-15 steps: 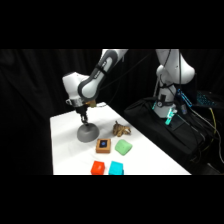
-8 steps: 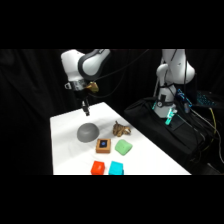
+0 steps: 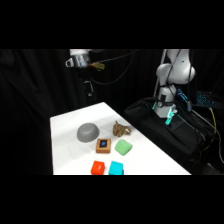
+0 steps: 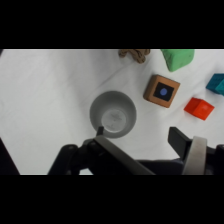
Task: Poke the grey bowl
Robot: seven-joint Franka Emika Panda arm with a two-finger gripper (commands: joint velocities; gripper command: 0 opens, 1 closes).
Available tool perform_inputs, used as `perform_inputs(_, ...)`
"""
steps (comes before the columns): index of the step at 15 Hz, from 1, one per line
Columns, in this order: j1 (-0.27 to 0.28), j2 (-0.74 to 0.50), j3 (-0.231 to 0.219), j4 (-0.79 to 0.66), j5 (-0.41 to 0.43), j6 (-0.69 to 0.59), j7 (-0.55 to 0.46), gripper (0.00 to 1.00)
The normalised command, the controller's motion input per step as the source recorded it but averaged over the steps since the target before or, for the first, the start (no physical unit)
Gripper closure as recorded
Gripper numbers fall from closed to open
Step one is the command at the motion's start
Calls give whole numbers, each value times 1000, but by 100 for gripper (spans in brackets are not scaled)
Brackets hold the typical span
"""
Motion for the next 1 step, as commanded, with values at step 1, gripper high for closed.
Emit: perform_inputs(1, 107, -378, -68, -254, -109, -4, -8, 0)
